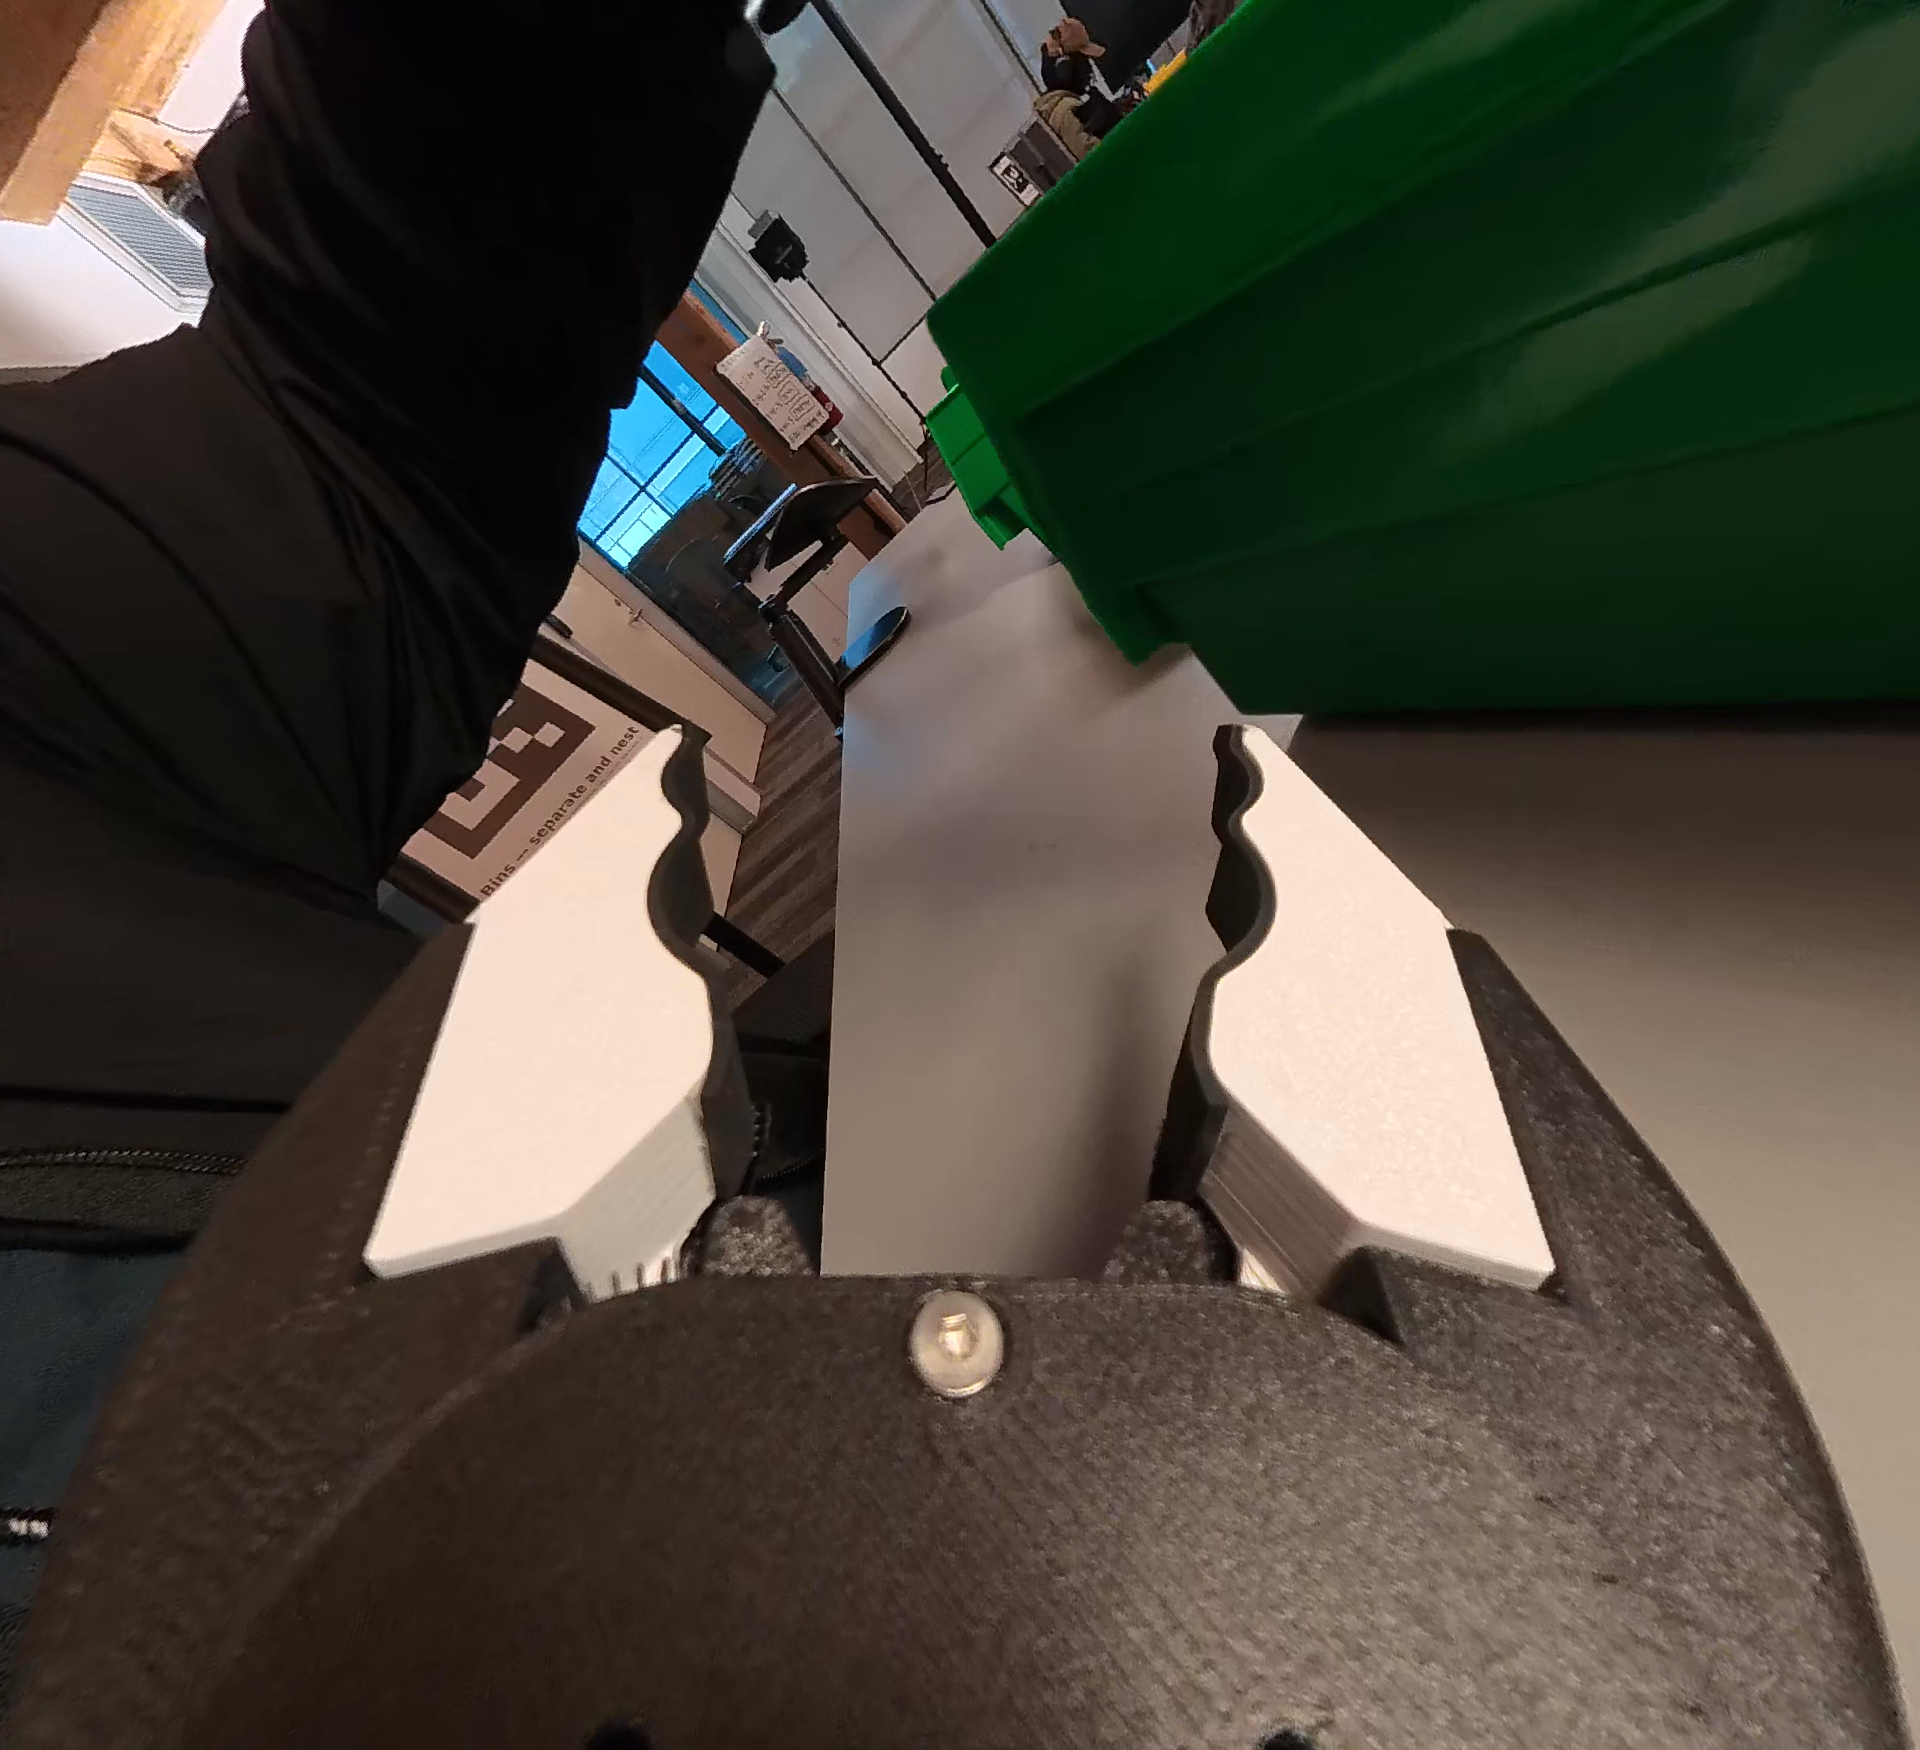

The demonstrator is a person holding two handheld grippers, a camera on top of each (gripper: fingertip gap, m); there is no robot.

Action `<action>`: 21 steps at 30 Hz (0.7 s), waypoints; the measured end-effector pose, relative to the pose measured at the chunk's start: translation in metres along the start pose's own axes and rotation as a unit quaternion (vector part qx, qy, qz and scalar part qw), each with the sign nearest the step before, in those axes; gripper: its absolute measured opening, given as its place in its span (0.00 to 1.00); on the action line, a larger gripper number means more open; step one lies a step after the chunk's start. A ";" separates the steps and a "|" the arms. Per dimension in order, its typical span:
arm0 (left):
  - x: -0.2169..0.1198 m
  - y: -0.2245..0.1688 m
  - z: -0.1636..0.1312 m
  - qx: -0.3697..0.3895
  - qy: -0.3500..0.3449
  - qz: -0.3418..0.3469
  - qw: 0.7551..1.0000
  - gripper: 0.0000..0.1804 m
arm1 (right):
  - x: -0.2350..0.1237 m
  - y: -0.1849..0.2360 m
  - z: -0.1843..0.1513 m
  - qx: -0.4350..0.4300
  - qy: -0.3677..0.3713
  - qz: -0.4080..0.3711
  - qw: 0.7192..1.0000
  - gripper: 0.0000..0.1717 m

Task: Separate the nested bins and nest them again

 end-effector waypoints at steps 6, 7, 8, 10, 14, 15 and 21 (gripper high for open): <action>-0.001 -0.006 -0.004 0.011 0.010 -0.008 1.000 0.60 | 0.000 0.001 0.000 0.000 0.001 0.003 1.000 0.57; 0.000 -0.007 -0.004 0.014 0.010 -0.007 1.000 0.60 | 0.000 0.000 0.000 0.000 0.001 0.002 1.000 0.57; 0.000 -0.008 -0.005 0.016 0.010 -0.005 1.000 0.61 | 0.000 0.001 0.000 0.000 0.001 0.003 1.000 0.57; 0.000 -0.009 -0.005 0.017 0.011 -0.004 1.000 0.61 | 0.000 0.001 0.000 0.000 0.000 0.003 1.000 0.57; 0.001 -0.011 -0.007 0.018 0.015 0.001 1.000 0.62 | 0.000 0.001 0.000 0.000 0.000 0.003 1.000 0.57; 0.001 -0.011 -0.008 0.019 0.019 0.003 1.000 0.62 | 0.000 0.001 0.000 0.000 0.000 0.003 1.000 0.57; -0.001 -0.011 -0.012 0.027 0.027 0.018 0.999 0.62 | 0.000 0.001 0.000 0.000 0.000 0.003 1.000 0.57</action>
Point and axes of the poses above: each gripper's, where its closed fingertips meet, x out along the fingers, z out of its top, y = z × x across the jaws, the point moved 5 cm from there along -x, back along the fingers, and after that the axes turned 13 degrees about y, right-handed, at the moved point
